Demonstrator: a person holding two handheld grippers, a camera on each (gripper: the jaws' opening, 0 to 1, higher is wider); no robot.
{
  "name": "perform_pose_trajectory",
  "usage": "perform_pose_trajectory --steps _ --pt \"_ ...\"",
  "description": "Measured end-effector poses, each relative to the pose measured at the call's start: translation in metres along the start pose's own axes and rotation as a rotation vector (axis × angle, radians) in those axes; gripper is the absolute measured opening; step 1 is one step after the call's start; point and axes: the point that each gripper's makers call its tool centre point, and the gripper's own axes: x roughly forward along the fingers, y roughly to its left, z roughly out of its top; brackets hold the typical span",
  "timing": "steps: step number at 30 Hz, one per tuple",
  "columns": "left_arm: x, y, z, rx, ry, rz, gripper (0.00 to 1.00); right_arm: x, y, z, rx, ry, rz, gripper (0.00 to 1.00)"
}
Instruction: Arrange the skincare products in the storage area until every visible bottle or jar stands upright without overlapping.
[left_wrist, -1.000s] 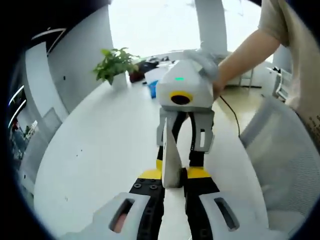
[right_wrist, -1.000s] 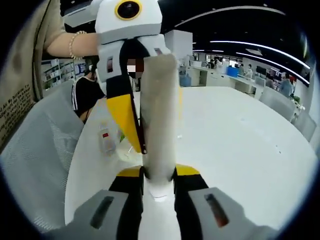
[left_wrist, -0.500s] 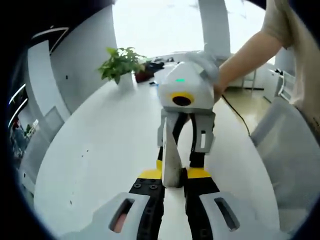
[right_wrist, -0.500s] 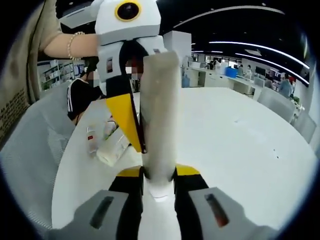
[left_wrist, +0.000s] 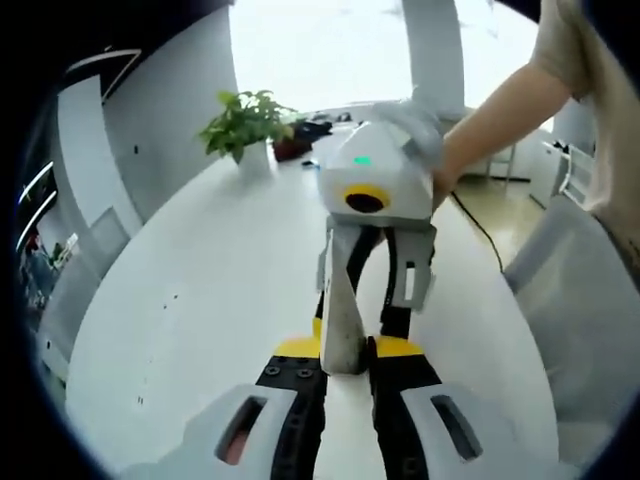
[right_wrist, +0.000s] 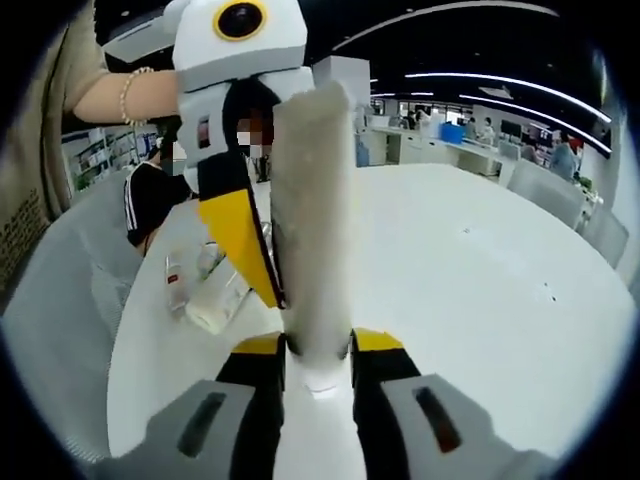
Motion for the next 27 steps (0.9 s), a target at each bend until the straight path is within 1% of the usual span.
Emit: perform_pose_trajectory --steps 3,5,7,8,10,11,12,13,15,18,22,27 --pt "-0.001 -0.003 -0.002 -0.018 0.004 0.007 0.23 -0.003 0.004 -0.003 0.012 0.014 -0.005 0.43" --pt "-0.004 -0.004 -0.005 -0.025 0.011 0.029 0.29 -0.007 0.004 -0.002 0.020 0.019 -0.025 0.47" --pt "-0.008 -0.004 -0.006 -0.063 -0.003 0.051 0.33 -0.012 0.002 0.000 0.033 0.019 -0.053 0.53" --pt "-0.010 -0.003 -0.005 -0.083 -0.017 0.064 0.35 -0.015 0.001 0.002 0.041 0.018 -0.074 0.55" --pt "-0.017 -0.004 -0.002 -0.156 -0.057 0.094 0.41 -0.019 0.000 0.005 0.056 0.010 -0.104 0.59" --pt "-0.022 -0.004 0.000 -0.206 -0.091 0.118 0.44 -0.022 0.000 0.009 0.065 -0.001 -0.122 0.60" --pt "-0.025 -0.005 0.001 -0.232 -0.110 0.129 0.46 -0.025 0.000 0.014 0.074 -0.023 -0.144 0.62" --pt "-0.031 -0.006 0.002 -0.287 -0.148 0.147 0.48 -0.027 0.000 0.017 0.084 -0.040 -0.161 0.64" --pt "-0.039 -0.009 -0.002 -0.358 -0.172 0.173 0.50 -0.030 0.006 0.018 0.095 -0.044 -0.180 0.68" --pt "-0.050 -0.017 -0.011 -0.395 -0.162 0.210 0.54 -0.033 0.014 0.017 0.091 -0.033 -0.202 0.72" --pt "-0.065 -0.029 -0.015 -0.463 -0.197 0.254 0.59 -0.039 0.024 0.019 0.095 -0.037 -0.220 0.76" --pt "-0.080 -0.045 -0.026 -0.505 -0.195 0.303 0.63 -0.049 0.034 0.024 0.114 -0.057 -0.254 0.80"
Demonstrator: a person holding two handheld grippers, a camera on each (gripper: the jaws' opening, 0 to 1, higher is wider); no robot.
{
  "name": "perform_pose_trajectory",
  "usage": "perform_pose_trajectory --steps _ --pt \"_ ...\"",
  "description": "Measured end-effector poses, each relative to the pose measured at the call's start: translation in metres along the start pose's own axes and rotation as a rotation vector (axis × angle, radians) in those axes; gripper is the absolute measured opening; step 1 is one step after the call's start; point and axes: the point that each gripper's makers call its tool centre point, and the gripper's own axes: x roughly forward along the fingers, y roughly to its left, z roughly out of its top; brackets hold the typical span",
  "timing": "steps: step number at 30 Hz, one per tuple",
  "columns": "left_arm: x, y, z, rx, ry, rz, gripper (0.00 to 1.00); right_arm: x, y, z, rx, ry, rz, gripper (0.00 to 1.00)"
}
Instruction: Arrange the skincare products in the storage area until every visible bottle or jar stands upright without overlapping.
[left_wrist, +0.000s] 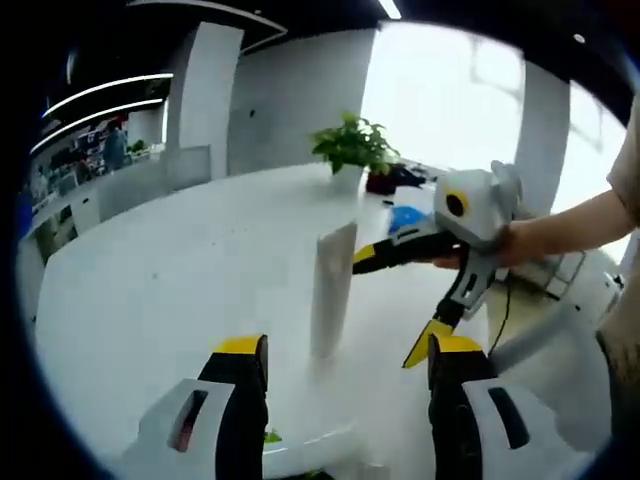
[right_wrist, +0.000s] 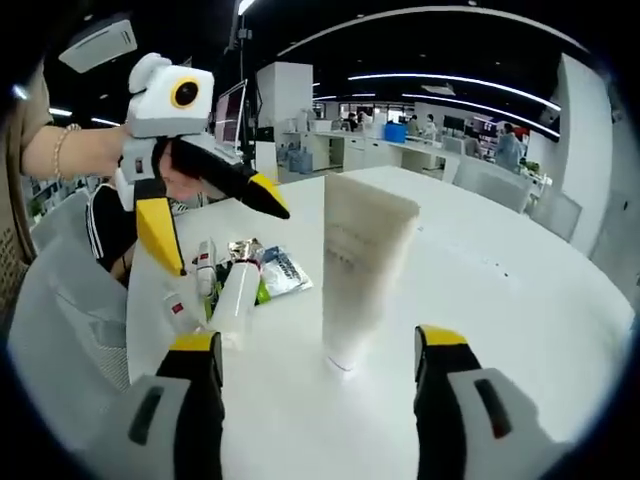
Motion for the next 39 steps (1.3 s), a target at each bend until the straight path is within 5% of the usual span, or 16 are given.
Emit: perform_pose_trajectory --steps 13,39 --pt "-0.047 -0.014 -0.023 -0.087 -0.033 0.110 0.71 -0.034 0.023 0.007 0.044 -0.039 -0.070 0.89" --pt "-0.118 -0.052 -0.076 -0.202 -0.031 0.236 0.95 -0.093 0.088 -0.023 0.131 -0.036 -0.127 0.94"
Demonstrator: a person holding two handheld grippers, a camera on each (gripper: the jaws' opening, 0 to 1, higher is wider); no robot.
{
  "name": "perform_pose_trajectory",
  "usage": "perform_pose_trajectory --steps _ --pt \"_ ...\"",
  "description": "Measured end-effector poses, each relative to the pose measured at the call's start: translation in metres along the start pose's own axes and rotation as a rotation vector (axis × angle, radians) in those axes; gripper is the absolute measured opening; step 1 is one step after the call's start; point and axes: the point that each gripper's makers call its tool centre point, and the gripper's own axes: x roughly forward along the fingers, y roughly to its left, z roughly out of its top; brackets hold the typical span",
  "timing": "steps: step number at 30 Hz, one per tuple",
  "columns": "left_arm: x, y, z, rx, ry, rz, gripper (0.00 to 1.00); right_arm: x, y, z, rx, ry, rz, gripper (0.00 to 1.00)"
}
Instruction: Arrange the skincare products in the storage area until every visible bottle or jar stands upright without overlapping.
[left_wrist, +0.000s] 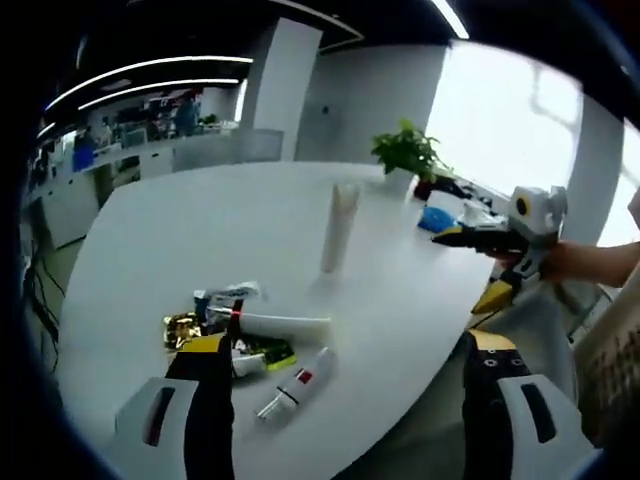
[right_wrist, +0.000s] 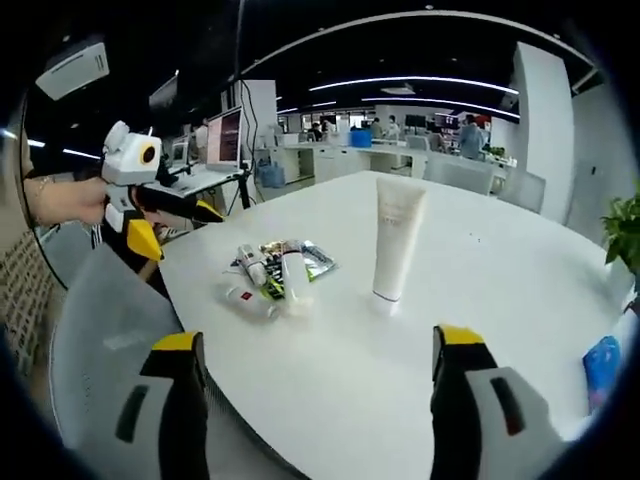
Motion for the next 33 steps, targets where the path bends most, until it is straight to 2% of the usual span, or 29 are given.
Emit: perform_pose_trajectory --steps 3,9,14,15,18,21,33 --pt "-0.005 0.000 -0.003 -0.007 0.002 0.011 0.97 -0.006 -0.002 0.001 0.039 -0.023 -0.028 0.94" --pt "-0.015 -0.001 -0.008 -0.015 -0.002 0.039 0.97 -0.012 0.001 -0.005 0.060 -0.023 -0.039 0.94" --pt "-0.021 0.002 -0.019 -0.017 0.012 0.064 0.97 -0.015 0.004 -0.017 0.092 -0.021 -0.049 0.93" --pt "-0.021 0.003 -0.021 -0.013 0.016 0.069 0.97 -0.016 0.005 -0.019 0.085 -0.007 -0.049 0.92" --pt "-0.022 0.003 -0.026 -0.018 0.017 0.074 0.97 -0.015 0.004 -0.013 0.074 -0.025 -0.055 0.93" --pt "-0.021 0.003 -0.029 -0.025 0.020 0.081 0.97 -0.015 0.004 -0.015 0.073 -0.013 -0.052 0.92" --pt "-0.023 0.005 -0.029 -0.034 0.013 0.096 0.97 -0.011 0.003 -0.017 0.067 -0.001 -0.044 0.92"
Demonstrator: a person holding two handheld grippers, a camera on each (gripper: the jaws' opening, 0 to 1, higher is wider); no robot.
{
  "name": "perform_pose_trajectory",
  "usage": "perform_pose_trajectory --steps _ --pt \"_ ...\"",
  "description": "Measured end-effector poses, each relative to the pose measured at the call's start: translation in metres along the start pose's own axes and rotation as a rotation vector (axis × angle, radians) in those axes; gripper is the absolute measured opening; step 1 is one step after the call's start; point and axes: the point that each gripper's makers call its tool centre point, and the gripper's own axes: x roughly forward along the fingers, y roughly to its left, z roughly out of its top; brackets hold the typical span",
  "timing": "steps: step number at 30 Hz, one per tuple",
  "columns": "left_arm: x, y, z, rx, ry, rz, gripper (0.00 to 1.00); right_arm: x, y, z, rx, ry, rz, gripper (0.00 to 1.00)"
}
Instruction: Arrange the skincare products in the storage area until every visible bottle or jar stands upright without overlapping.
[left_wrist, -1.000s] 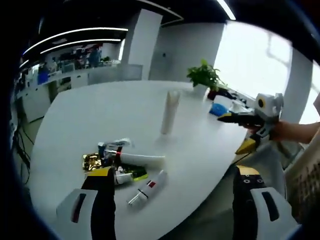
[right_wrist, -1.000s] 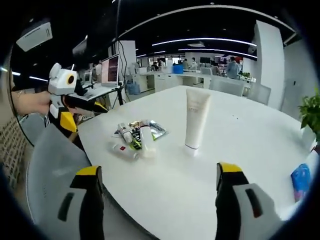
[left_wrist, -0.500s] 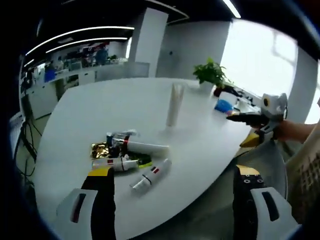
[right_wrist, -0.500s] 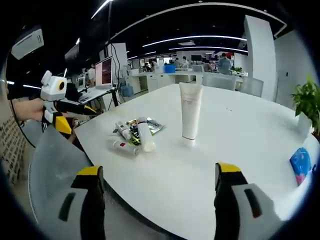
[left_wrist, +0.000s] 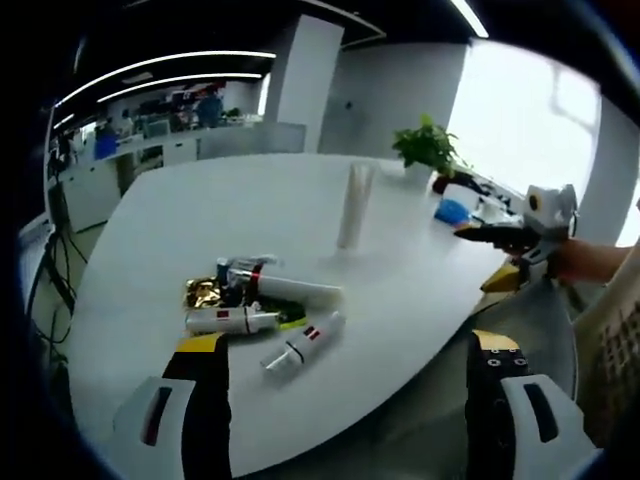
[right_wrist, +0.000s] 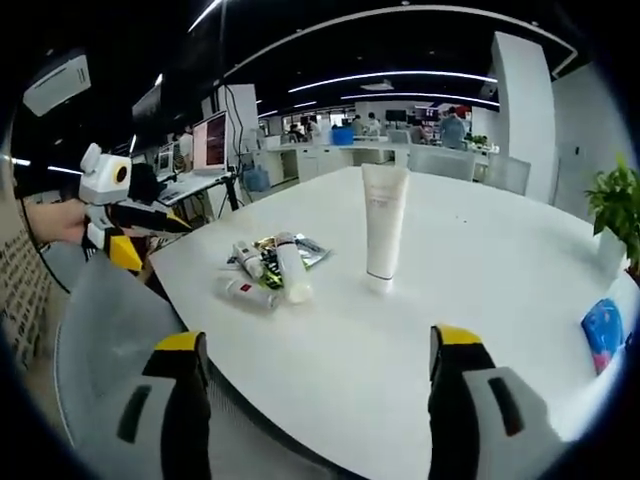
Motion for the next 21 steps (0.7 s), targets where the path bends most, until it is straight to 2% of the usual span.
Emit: perform_pose_trajectory --steps 5,9,15,21 --pt "0.001 0.002 0.000 -0.006 -0.005 0.011 0.97 0.006 -0.003 -0.003 0.000 0.027 0.009 0.89" --pt "0.003 0.003 0.000 -0.009 -0.005 0.010 0.97 0.015 -0.003 0.001 -0.014 0.037 0.026 0.89" --pt "0.005 0.005 -0.001 -0.016 0.000 0.010 0.96 0.040 -0.002 0.011 -0.043 0.049 0.060 0.89" --pt "0.010 0.008 0.001 -0.012 0.008 0.001 0.96 0.068 0.003 0.013 -0.073 0.090 0.107 0.82"
